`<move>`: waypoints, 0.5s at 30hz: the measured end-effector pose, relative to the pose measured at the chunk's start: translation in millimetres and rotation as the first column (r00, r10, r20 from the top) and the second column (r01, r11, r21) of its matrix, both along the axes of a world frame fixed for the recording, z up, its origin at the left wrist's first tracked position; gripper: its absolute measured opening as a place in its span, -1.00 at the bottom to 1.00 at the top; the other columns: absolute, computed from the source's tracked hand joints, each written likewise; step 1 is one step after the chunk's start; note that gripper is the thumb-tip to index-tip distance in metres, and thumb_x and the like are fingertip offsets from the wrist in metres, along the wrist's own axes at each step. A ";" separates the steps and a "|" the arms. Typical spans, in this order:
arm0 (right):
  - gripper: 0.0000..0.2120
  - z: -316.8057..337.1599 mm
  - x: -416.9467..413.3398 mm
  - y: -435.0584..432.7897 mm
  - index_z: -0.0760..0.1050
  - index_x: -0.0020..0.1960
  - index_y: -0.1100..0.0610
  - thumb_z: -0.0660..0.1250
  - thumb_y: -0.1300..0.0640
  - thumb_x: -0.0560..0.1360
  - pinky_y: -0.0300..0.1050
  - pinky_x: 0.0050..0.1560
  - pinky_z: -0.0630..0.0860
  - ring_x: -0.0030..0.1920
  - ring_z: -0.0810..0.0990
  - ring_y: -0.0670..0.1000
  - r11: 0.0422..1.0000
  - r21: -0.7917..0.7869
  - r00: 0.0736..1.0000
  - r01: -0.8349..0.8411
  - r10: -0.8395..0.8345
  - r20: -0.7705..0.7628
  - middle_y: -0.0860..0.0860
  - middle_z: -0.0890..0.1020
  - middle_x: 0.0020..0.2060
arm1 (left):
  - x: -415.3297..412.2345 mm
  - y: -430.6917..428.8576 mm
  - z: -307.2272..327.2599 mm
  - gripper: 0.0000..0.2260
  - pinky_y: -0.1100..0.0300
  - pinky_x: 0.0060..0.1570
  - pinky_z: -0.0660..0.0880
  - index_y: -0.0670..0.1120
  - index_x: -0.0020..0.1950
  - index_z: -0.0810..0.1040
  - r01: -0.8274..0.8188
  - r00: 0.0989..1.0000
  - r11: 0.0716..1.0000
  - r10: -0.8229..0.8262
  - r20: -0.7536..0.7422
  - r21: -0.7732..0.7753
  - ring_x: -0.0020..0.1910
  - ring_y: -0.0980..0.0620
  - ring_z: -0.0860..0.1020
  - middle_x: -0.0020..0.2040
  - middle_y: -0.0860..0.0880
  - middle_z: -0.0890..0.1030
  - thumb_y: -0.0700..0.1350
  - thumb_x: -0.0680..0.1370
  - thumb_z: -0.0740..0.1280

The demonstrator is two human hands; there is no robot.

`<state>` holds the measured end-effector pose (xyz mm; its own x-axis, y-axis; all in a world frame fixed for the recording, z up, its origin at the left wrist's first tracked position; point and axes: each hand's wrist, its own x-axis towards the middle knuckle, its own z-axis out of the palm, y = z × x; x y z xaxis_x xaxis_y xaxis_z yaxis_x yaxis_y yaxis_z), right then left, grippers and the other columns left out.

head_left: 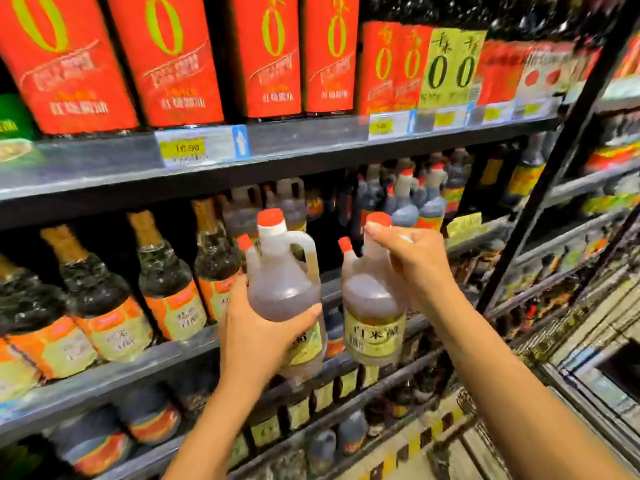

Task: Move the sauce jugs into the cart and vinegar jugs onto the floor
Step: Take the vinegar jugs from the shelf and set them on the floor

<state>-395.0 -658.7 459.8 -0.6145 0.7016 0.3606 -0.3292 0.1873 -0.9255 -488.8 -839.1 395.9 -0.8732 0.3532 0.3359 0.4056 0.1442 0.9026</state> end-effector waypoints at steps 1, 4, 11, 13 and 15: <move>-0.45 4.8 -7.0 6.8 0.15 -0.52 0.14 0.51 -0.09 0.19 -0.26 -0.50 0.11 -0.52 0.11 -0.09 1.000 0.003 1.000 -0.007 0.007 -0.022 -0.02 0.15 -0.57 | 0.1 8.3 2.4 -0.31 0.20 -0.13 0.50 0.14 0.09 0.39 -0.028 0.999 0.999 0.028 -0.020 0.022 0.00 0.22 0.53 0.01 0.21 0.53 0.28 0.06 0.53; -0.46 8.2 -26.2 24.5 0.16 -0.52 0.13 0.48 -0.11 0.19 -0.26 -0.49 0.12 -0.51 0.12 -0.09 0.999 0.008 0.993 -0.048 0.048 -0.108 -0.09 0.16 -0.59 | -4.4 27.0 5.9 -0.39 0.33 -0.24 0.40 0.14 0.03 0.36 -0.133 0.988 0.991 0.135 -0.074 0.032 -0.07 0.29 0.50 -0.06 0.23 0.50 0.15 0.12 0.59; -0.50 4.0 -69.6 44.5 0.22 -0.65 0.00 0.42 0.12 0.35 -0.33 -0.47 0.21 -0.54 0.16 -0.19 0.993 0.115 0.964 -0.010 0.041 -0.262 -0.18 0.23 -0.65 | -38.8 55.0 5.9 -0.29 0.04 -0.16 0.55 0.08 0.10 0.36 -0.289 0.942 0.957 0.285 -0.176 0.006 -0.04 0.04 0.55 -0.03 0.11 0.54 0.33 0.09 0.51; -0.52 2.7 -79.8 50.1 0.28 -0.65 -0.02 0.39 0.15 0.36 -0.33 -0.44 0.24 -0.54 0.19 -0.21 0.990 0.142 0.958 -0.004 0.044 -0.283 -0.19 0.26 -0.66 | -44.6 61.3 4.3 -0.22 0.10 -0.10 0.51 0.06 0.20 0.36 -0.319 0.931 0.948 0.313 -0.185 -0.005 0.02 0.05 0.53 0.04 0.10 0.54 0.31 0.09 0.52; -0.52 1.0 -91.0 56.0 0.29 -0.65 -0.02 0.40 0.15 0.36 -0.33 -0.42 0.25 -0.54 0.21 -0.21 0.988 0.152 0.954 0.006 0.040 -0.298 -0.19 0.28 -0.66 | -49.4 67.9 1.4 -0.16 0.14 -0.07 0.49 0.06 0.27 0.34 -0.335 0.927 0.942 0.326 -0.183 -0.016 0.06 0.06 0.52 0.10 0.09 0.53 0.31 0.09 0.52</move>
